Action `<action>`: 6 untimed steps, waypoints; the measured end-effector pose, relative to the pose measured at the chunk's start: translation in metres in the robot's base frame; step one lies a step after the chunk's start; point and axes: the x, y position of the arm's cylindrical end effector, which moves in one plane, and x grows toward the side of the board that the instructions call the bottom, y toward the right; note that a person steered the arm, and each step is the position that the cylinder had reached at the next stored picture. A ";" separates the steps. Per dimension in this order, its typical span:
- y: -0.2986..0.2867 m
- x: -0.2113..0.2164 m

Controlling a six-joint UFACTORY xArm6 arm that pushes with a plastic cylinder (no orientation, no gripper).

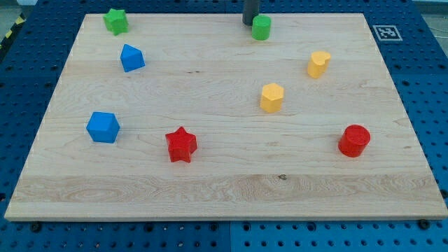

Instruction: Move the green circle to the top of the yellow hexagon

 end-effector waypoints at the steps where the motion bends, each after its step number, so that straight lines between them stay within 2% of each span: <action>1: 0.019 0.003; 6: 0.032 0.037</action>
